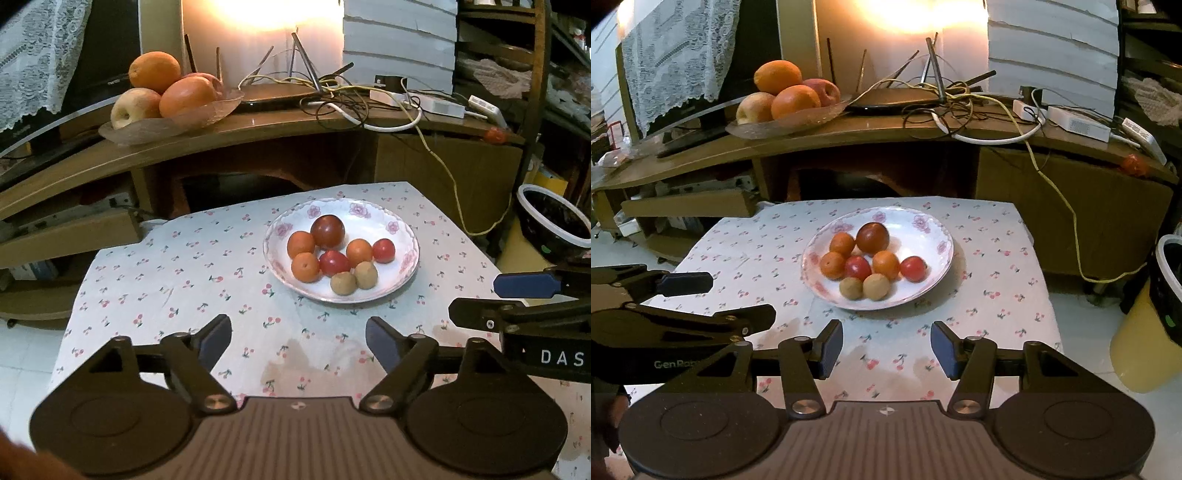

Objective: Organize fruits

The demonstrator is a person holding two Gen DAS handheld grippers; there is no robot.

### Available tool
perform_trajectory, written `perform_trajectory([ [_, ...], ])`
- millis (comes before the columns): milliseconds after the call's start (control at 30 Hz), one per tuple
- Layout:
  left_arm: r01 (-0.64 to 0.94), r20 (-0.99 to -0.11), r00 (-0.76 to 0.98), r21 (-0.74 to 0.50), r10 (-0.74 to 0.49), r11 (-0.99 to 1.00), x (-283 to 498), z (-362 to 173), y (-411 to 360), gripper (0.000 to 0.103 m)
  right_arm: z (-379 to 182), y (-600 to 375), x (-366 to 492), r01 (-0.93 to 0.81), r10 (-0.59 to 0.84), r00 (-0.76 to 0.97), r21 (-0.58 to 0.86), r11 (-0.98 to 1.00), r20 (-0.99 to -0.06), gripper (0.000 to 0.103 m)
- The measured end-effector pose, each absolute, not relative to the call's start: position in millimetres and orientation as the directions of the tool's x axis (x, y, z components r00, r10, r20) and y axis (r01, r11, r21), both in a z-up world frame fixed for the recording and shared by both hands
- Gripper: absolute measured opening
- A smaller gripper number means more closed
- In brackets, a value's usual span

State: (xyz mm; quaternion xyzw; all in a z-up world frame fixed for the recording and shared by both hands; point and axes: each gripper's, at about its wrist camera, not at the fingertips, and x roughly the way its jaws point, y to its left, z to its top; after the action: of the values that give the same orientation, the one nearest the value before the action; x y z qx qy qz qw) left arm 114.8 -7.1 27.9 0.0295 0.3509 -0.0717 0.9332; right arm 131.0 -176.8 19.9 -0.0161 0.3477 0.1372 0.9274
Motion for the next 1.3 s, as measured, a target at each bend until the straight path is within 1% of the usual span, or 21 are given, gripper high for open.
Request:
perform_trajectory([
  [267, 0.131, -0.657, 0.747, -0.006, -0.102, 0.991, 100, 30, -4, 0.096, 20, -175, 114, -0.259, 0.242, 0.721, 0.072, 0.963, -0.65, 0.055],
  [433, 0.12, -0.644, 0.761, 0.029, -0.074, 0.992, 89, 33, -7, 0.103, 21, -175, 104, -0.256, 0.239, 0.725, 0.07, 0.964, -0.646, 0.055],
  [733, 0.11, -0.635, 0.77, 0.04, -0.059, 0.993, 74, 35, -6, 0.103, 23, -180, 88, -0.236, 0.23, 0.734, 0.077, 0.969, -0.639, 0.055],
  [1300, 0.1, -0.64, 0.765, 0.01, -0.071, 0.995, 49, 38, 0, 0.103, 27, -177, 66, -0.241, 0.235, 0.74, 0.077, 0.967, -0.63, 0.056],
])
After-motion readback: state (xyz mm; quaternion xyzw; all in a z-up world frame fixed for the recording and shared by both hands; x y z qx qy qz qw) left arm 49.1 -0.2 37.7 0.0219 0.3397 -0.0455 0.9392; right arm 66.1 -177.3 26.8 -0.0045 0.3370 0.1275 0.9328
